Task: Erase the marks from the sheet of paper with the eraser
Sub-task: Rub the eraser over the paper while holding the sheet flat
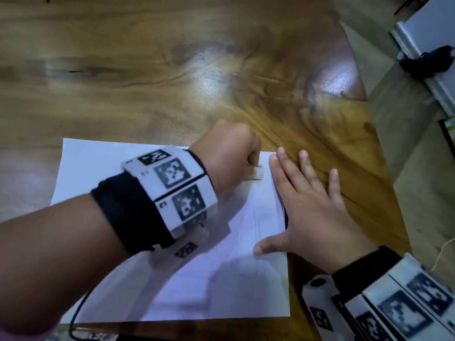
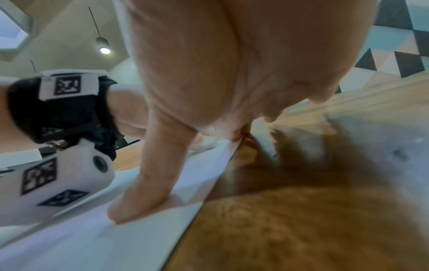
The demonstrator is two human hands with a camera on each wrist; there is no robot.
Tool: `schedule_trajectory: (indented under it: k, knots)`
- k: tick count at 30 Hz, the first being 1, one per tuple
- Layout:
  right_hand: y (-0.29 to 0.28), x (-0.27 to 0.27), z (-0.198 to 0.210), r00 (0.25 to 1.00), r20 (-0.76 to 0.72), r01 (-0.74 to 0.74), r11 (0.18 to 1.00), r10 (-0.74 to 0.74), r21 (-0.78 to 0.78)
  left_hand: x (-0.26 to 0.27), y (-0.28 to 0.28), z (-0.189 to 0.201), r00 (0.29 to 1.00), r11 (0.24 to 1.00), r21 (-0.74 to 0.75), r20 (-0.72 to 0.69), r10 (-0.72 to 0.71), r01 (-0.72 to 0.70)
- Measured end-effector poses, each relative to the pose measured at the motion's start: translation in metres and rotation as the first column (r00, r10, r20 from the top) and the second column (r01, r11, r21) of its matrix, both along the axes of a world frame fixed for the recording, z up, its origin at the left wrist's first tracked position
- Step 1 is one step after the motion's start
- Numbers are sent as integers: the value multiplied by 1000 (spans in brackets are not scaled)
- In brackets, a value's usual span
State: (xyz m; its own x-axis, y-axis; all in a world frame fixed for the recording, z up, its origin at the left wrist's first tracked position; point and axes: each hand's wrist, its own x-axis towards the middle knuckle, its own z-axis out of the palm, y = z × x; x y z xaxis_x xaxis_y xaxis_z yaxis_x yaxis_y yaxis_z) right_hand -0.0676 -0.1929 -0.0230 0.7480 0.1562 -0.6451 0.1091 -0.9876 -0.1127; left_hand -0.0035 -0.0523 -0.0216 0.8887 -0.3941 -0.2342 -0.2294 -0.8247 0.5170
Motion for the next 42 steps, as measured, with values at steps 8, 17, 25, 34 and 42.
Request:
schedule_trajectory:
  k: [8, 17, 25, 34, 42]
  knots:
    - [2, 1, 1, 1000, -14, -2, 1000, 2, -15, -37, 10, -3, 958, 968, 9, -148, -247, 251]
    - [4, 2, 2, 1000, -20, -7, 999, 6, -32, -43, 14, -2, 962, 968, -22, -112, -250, 249]
    - [4, 1, 1, 1000, -21, -4, 999, 3, -46, -2, 25, -6, 998, 1000, 2, 53, 20, -20]
    - [3, 1, 0, 1000, -17, -4, 999, 3, -36, -23, 24, -9, 996, 996, -17, -14, -84, 84]
    - [4, 1, 1, 1000, -22, -6, 999, 5, -31, -48, 19, -4, 969, 981, -41, -148, -196, 192]
